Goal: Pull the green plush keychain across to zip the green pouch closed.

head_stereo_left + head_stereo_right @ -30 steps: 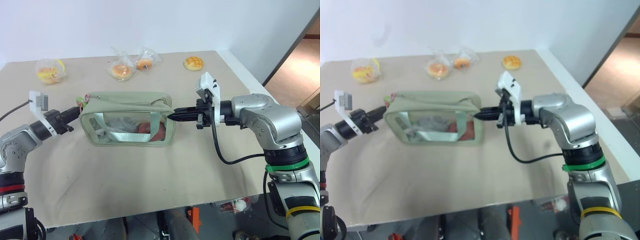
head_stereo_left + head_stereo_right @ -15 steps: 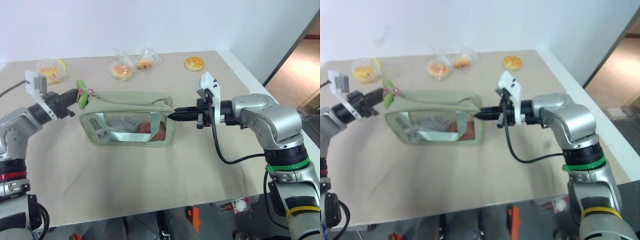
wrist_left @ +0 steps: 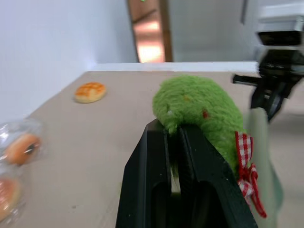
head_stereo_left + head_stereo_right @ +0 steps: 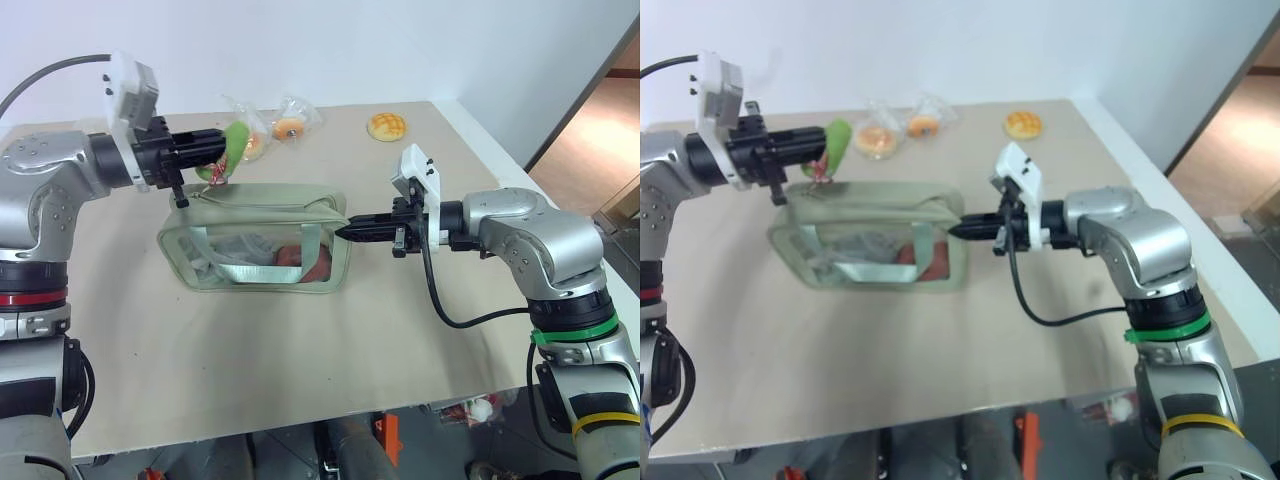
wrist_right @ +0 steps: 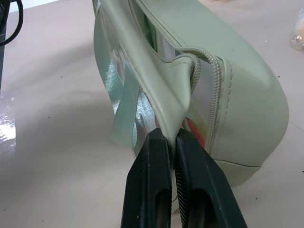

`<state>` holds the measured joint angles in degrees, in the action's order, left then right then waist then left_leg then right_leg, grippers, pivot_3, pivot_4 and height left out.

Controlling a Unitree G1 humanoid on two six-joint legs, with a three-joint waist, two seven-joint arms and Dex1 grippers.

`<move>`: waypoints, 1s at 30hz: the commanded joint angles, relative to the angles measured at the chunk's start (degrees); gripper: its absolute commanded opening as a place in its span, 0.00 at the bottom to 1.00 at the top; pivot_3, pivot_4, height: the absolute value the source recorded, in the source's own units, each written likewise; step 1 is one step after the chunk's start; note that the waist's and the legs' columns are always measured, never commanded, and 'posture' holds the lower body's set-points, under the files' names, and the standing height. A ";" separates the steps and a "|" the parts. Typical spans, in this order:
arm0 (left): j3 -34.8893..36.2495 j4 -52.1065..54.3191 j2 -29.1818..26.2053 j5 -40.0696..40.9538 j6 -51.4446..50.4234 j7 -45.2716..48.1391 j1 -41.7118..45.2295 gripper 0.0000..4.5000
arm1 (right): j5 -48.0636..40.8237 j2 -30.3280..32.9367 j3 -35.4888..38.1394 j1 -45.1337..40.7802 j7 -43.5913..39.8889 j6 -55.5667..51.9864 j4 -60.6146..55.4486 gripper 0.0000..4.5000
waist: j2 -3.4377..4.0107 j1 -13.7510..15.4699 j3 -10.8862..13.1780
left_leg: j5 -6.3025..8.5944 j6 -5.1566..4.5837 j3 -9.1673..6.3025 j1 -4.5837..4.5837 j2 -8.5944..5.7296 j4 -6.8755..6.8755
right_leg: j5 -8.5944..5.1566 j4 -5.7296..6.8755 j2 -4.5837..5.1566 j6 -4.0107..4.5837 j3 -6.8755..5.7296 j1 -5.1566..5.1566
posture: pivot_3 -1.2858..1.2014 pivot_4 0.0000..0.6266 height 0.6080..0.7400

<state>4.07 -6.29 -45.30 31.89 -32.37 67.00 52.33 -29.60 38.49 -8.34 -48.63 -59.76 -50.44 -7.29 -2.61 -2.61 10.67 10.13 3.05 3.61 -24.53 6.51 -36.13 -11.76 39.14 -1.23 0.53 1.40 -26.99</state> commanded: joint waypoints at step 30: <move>-13.71 -11.57 9.99 -16.29 13.37 10.35 11.78 0.07 | -1.59 -0.13 1.59 -0.70 0.47 -0.69 -1.70 0.00 | 0.00 0.07 0.00 | 0.01 -0.04 -0.07 -0.09 0.00 -0.18 | 0.10 0.00 -0.09 -0.07 0.11 -0.02 | 0.52 0.24 1.00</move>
<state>-9.35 -20.40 -36.37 14.64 -18.85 76.77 62.74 -30.21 38.30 -8.29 -48.00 -58.93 -51.49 -7.61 -2.61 -2.54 10.67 10.14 3.01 3.54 -24.61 6.51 -36.31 -11.66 39.15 -1.33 0.46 1.51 -27.01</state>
